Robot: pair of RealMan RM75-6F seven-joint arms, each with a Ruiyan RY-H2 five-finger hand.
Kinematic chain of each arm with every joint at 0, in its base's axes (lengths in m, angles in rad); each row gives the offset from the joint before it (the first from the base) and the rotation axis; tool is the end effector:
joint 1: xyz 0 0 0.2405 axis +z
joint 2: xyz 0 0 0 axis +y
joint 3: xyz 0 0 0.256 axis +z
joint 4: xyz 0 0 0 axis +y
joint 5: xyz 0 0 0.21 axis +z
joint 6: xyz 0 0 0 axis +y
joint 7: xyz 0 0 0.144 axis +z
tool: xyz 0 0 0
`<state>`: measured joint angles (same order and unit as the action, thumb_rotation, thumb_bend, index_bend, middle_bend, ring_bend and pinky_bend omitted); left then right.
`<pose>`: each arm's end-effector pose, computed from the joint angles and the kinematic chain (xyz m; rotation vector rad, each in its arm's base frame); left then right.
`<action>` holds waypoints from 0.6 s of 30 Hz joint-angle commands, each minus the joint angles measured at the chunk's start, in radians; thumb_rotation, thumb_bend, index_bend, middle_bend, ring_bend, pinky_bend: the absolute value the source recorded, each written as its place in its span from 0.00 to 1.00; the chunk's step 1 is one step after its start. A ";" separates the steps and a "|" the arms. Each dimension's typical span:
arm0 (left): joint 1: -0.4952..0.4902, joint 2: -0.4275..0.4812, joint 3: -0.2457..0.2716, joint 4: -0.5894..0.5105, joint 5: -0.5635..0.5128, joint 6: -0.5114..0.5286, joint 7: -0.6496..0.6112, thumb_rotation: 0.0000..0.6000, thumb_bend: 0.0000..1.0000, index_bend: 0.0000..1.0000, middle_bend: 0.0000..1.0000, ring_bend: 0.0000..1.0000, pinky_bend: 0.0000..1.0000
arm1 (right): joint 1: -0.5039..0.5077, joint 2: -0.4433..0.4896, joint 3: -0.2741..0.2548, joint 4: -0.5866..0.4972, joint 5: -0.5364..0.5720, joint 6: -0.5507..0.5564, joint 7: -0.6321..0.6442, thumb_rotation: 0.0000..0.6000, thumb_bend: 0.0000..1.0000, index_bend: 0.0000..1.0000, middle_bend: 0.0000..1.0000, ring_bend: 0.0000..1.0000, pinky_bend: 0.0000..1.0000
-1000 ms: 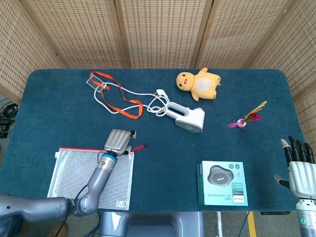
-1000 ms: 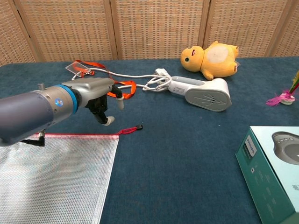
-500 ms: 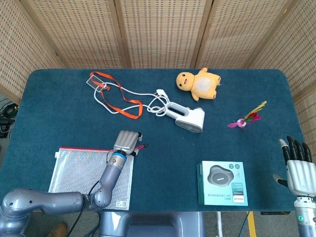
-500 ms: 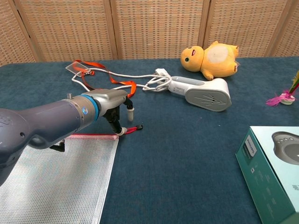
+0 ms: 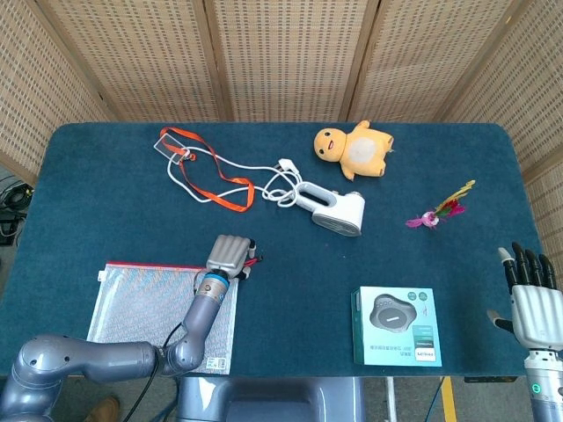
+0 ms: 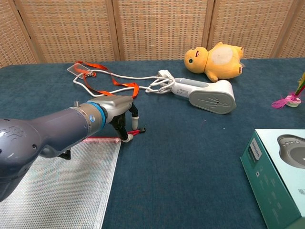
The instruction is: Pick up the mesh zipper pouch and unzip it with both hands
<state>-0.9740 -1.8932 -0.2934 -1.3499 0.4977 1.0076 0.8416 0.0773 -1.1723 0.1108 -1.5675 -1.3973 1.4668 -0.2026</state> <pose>-0.0775 0.3451 -0.1105 -1.8376 -1.0946 -0.6438 -0.3263 -0.1908 0.1581 1.3269 -0.7872 0.7292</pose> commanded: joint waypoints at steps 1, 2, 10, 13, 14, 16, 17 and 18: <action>-0.003 -0.005 0.001 0.006 0.001 0.000 -0.008 1.00 0.35 0.45 1.00 0.98 1.00 | -0.001 0.002 0.000 -0.001 -0.001 0.002 0.003 1.00 0.00 0.00 0.00 0.00 0.00; -0.005 -0.006 0.002 0.009 0.003 0.001 -0.010 1.00 0.35 0.45 1.00 0.98 1.00 | -0.001 0.002 -0.001 -0.001 -0.002 0.002 0.004 1.00 0.00 0.00 0.00 0.00 0.00; -0.018 -0.028 0.007 0.039 -0.002 0.005 -0.013 1.00 0.36 0.45 1.00 0.98 1.00 | 0.000 0.005 -0.001 0.001 0.002 -0.001 0.013 1.00 0.00 0.00 0.00 0.00 0.00; -0.020 -0.035 0.008 0.048 -0.004 0.003 -0.015 1.00 0.36 0.47 1.00 0.98 1.00 | 0.000 0.005 -0.001 0.002 0.003 -0.002 0.015 1.00 0.00 0.00 0.00 0.00 0.00; -0.021 -0.038 0.008 0.053 -0.004 0.002 -0.018 1.00 0.36 0.48 1.00 0.98 1.00 | 0.001 0.005 0.000 0.003 0.004 -0.003 0.016 1.00 0.00 0.00 0.00 0.00 0.00; -0.022 -0.042 0.010 0.059 -0.004 0.000 -0.020 1.00 0.36 0.51 1.00 0.98 1.00 | 0.001 0.005 -0.001 0.003 0.005 -0.004 0.018 1.00 0.00 0.00 0.00 0.00 0.00; -0.023 -0.044 0.010 0.061 -0.006 0.000 -0.019 1.00 0.37 0.51 1.00 0.98 1.00 | 0.001 0.005 -0.001 0.003 0.005 -0.004 0.018 1.00 0.00 0.00 0.00 0.00 0.00; -0.024 -0.045 0.011 0.062 -0.007 0.001 -0.018 1.00 0.37 0.52 1.00 0.98 1.00 | 0.001 0.005 -0.001 0.003 0.005 -0.004 0.019 1.00 0.00 0.00 0.00 0.00 0.00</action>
<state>-0.9978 -1.9378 -0.2828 -1.2884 0.4913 1.0083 0.8234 0.0785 -1.1672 0.1098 -1.5648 -1.3924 1.4624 -0.1842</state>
